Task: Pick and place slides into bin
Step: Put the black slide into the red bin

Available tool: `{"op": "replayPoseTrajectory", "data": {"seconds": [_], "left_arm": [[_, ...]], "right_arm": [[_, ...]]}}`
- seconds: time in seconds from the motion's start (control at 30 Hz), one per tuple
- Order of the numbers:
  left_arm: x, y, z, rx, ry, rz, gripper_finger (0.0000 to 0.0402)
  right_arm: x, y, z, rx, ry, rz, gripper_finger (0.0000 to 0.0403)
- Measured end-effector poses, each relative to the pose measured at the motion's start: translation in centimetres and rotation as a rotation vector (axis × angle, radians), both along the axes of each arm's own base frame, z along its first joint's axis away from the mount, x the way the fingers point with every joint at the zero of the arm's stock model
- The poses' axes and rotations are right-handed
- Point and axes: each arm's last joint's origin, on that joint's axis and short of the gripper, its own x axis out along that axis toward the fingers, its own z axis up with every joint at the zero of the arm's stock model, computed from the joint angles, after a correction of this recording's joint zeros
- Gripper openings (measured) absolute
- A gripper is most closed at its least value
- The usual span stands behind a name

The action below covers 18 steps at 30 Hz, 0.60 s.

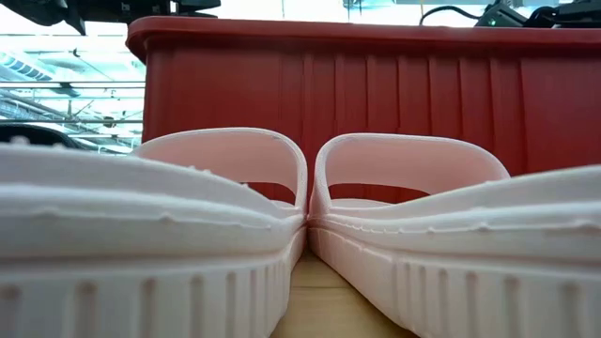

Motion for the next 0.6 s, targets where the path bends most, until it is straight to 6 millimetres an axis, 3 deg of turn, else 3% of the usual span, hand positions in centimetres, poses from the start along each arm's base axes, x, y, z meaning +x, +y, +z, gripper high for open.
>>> {"op": "replayPoseTrajectory", "data": {"seconds": [0.6], "left_arm": [[0.1, 0.0, -0.1, 0.001, 0.017, -0.005, 0.0202]], "right_arm": [[1.4, -0.4, 4.5, -0.001, 0.021, 0.058, 0.0009]]}}
